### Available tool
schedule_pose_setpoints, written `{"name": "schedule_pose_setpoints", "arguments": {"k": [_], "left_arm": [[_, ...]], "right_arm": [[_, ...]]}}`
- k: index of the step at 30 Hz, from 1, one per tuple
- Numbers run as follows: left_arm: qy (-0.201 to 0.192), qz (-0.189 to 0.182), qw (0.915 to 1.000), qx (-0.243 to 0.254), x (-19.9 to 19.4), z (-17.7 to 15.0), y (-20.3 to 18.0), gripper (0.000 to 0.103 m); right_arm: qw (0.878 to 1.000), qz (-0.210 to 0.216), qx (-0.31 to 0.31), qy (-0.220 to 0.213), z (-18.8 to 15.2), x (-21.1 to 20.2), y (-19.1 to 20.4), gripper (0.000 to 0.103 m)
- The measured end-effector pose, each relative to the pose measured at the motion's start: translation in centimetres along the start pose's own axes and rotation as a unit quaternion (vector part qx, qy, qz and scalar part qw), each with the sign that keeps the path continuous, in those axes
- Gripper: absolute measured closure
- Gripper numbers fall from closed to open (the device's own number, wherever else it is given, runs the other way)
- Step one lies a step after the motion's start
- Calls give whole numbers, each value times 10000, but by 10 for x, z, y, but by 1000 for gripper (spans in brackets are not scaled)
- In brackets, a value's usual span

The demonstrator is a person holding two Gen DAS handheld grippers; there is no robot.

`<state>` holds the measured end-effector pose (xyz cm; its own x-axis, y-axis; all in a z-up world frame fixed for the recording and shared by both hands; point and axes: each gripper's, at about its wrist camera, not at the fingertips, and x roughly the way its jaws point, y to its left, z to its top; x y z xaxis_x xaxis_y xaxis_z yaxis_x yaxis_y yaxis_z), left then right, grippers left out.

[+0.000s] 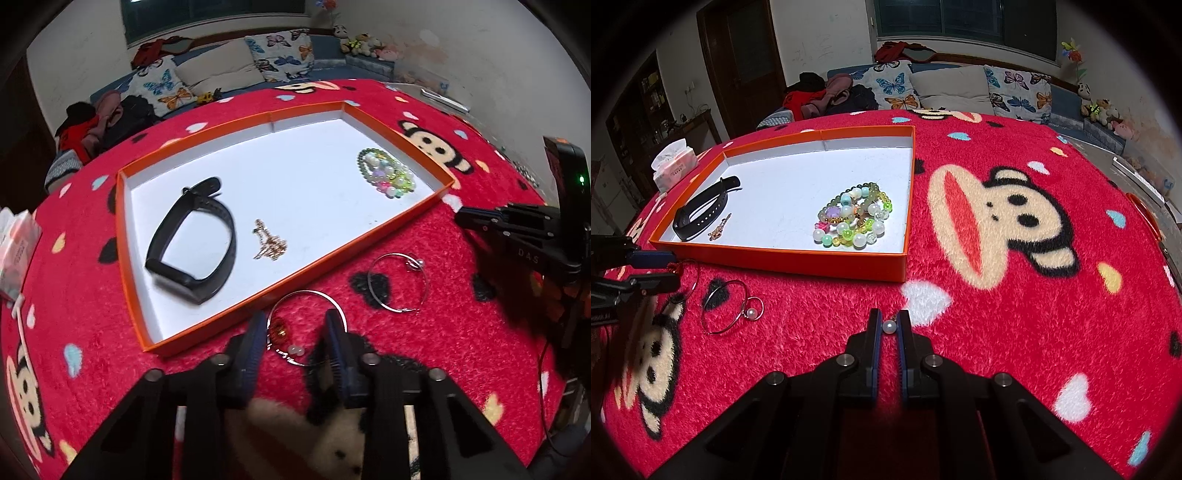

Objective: Organize jewelry
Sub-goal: 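Grasp the red tassel earring with the left tool while the right tool holds the pearl stud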

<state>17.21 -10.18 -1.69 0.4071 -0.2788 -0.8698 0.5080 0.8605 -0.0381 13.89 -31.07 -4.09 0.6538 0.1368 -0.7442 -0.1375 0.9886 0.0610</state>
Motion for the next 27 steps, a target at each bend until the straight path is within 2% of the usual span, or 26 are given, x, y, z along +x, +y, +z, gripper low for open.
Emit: {"name": "schedule_pose_setpoints", "arguments": {"k": [5, 11, 21, 27], "left_arm": [[8, 211, 9998, 17, 3, -6, 5, 89], [-163, 161, 9997, -10, -6, -11, 2, 96], [-101, -376, 9991, -186, -29, -41, -13, 97], [-313, -777, 9954, -466, -55, -53, -13, 97]], "right_arm": [[10000, -8, -6, 2, 0, 0, 0, 93], [10000, -1, -2, 0, 0, -1, 0, 93], [10000, 48, -67, 3, -4, -6, 3, 93], [9999, 54, -86, -17, -6, -12, 3, 93]]}}
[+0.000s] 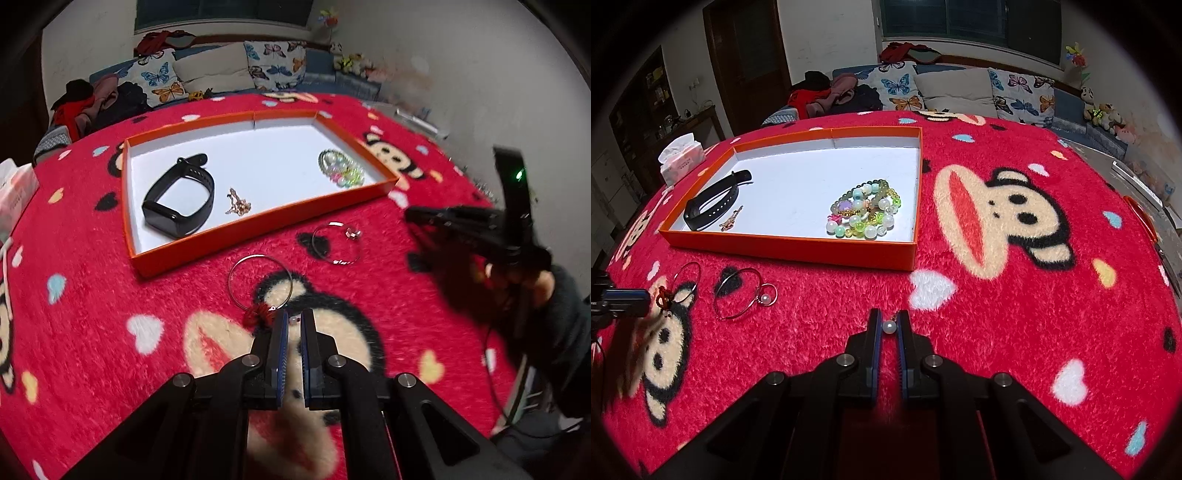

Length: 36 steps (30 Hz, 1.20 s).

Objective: Organize jewelry
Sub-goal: 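Grasp the red tassel earring with the left tool while the right tool holds the pearl stud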

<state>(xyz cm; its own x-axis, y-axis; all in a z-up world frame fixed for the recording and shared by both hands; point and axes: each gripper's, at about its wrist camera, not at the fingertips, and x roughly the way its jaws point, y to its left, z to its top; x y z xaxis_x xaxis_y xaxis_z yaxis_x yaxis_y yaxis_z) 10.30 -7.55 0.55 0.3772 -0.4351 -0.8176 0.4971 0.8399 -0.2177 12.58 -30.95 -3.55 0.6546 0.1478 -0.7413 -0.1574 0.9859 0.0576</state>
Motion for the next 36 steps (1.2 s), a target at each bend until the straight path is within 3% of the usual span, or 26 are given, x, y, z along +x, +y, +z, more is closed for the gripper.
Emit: {"name": "schedule_pose_setpoints", "arguments": {"k": [5, 12, 17, 20, 24, 25, 26, 28, 31, 36], "left_arm": [[-240, -149, 9995, -115, -20, 4, 0, 97], [-431, 2, 9991, -24, -36, 16, 5, 97], [-42, 38, 10000, -74, -21, 10, 9, 94], [197, 238, 9995, -99, -5, 4, 14, 92], [311, 121, 9993, -181, 5, -1, 19, 90], [308, 82, 9993, -173, 6, -1, 19, 84], [346, 104, 9992, -163, 9, -2, 20, 67], [431, 151, 9987, -213, 14, -5, 23, 54], [539, 143, 9981, -259, 19, -10, 26, 54], [345, 254, 9990, -115, 15, -9, 22, 54]], "right_arm": [[10000, 41, -17, -38, 1, -5, 1, 93], [9996, 196, -68, -164, 8, -19, 7, 93], [9994, 234, -126, -198, 10, -20, 9, 93], [9995, 262, -128, -155, 8, -17, 11, 93], [9994, 280, -150, -125, 6, -16, 12, 93], [9994, 276, -146, -126, 6, -16, 12, 93], [9994, 277, -137, -125, 6, -16, 11, 93], [9995, 279, -129, -119, 6, -16, 12, 93], [9995, 279, -115, -121, 5, -15, 11, 93], [9995, 277, -107, -93, 6, -14, 10, 93]]}}
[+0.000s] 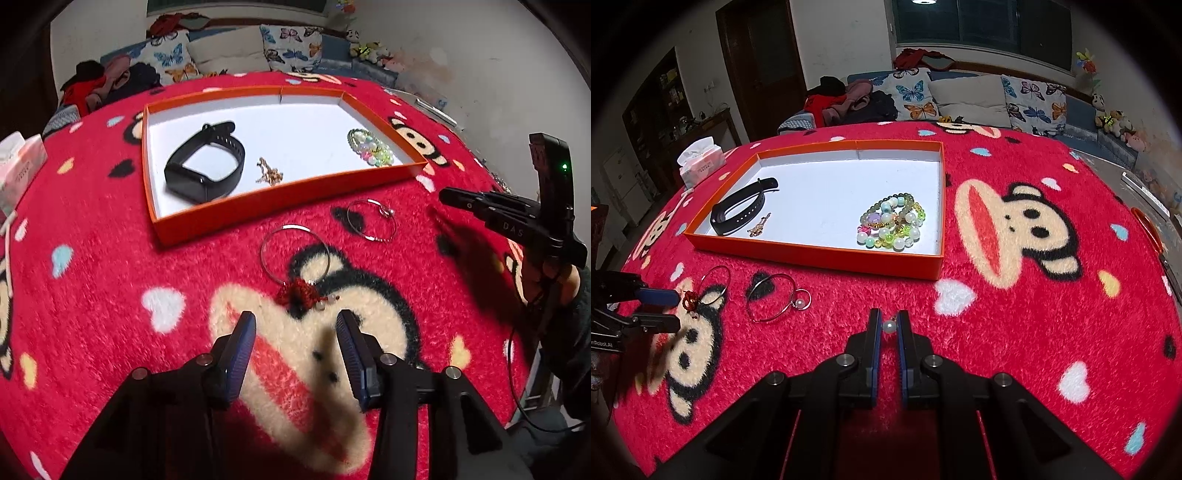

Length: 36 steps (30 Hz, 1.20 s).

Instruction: Organize jewelry

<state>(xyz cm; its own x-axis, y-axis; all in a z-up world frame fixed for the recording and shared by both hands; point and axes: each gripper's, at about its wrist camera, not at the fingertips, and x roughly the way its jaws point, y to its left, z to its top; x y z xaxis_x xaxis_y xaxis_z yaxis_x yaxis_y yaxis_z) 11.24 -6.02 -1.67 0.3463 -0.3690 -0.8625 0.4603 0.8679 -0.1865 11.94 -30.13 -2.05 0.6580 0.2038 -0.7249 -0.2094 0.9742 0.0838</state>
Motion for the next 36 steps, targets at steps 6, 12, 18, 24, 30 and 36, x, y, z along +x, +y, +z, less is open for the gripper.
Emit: {"name": "schedule_pose_setpoints", "arguments": {"k": [6, 12, 18, 24, 30, 36], "left_arm": [[-39, 68, 9996, 285, 7, 11, -6, 54], [-19, 221, 9980, 600, 18, 16, -12, 74], [-166, 223, 9977, 616, 11, 13, -12, 87], [-350, 209, 9976, 568, -6, 9, -14, 89], [-643, 105, 9965, 527, -32, 17, -18, 89], [-1015, 71, 9937, 478, -52, 50, -21, 89]], "right_arm": [[10000, -3, -9, -7, 0, 0, 0, 93], [10000, -2, 0, -11, 0, 0, 0, 93], [10000, 5, -5, -24, 0, -1, 1, 93], [9999, 48, -61, -107, 3, -7, 6, 93], [9996, 129, -95, -216, 10, -17, 10, 93], [9990, 202, -129, -386, 27, -24, 10, 93]]}}
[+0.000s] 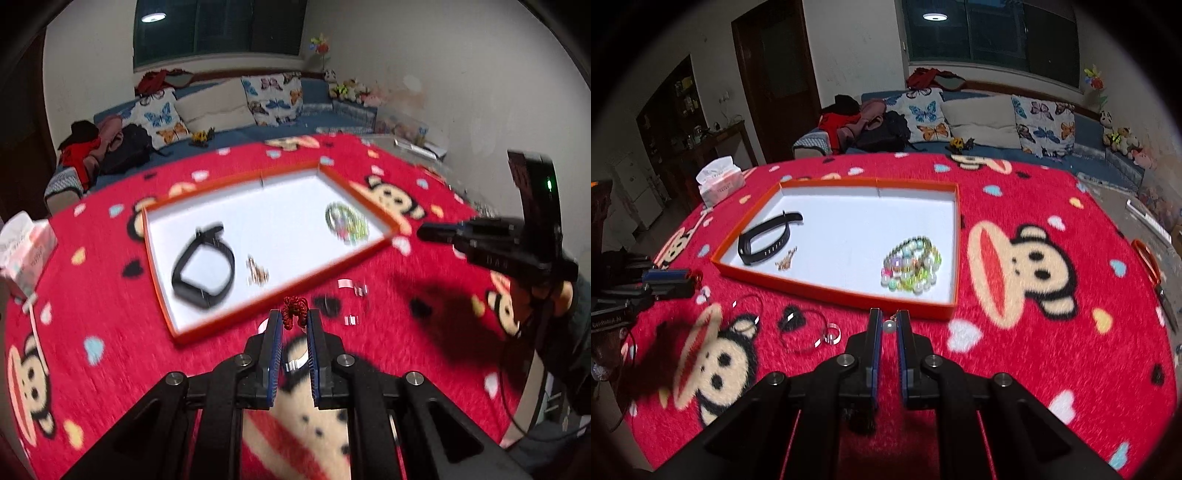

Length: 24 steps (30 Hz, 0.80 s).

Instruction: Organize jewelry

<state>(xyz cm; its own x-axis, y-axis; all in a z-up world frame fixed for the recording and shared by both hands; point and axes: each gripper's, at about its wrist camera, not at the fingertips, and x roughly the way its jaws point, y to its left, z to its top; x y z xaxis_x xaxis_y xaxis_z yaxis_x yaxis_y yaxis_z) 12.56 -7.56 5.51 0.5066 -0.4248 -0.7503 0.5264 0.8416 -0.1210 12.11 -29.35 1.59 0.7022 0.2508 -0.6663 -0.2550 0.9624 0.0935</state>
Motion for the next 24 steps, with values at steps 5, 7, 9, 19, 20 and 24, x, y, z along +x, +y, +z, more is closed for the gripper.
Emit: {"name": "schedule_pose_setpoints", "arguments": {"k": [5, 7, 9, 19, 20, 24], "left_arm": [[-78, 45, 9999, -66, 13, 34, 8, 89], [-56, 59, 9999, -70, 22, 45, 11, 89], [-48, 67, 10000, -47, 33, 55, 13, 89], [389, 10, 9992, -68, 100, 77, 20, 89], [445, -8, 9990, -104, 106, 77, 21, 89], [586, -2, 9982, -143, 123, 74, 25, 88]], "right_arm": [[9999, 69, 22, -120, 19, 4, -5, 93], [9998, 131, 70, -123, 26, 7, -9, 93], [9999, 103, 69, -101, 30, 12, -11, 93], [9996, -95, 103, 255, 30, 47, -23, 93], [9995, -103, 102, 287, 30, 49, -23, 93], [9991, -132, 105, 380, 27, 56, -25, 93]]}}
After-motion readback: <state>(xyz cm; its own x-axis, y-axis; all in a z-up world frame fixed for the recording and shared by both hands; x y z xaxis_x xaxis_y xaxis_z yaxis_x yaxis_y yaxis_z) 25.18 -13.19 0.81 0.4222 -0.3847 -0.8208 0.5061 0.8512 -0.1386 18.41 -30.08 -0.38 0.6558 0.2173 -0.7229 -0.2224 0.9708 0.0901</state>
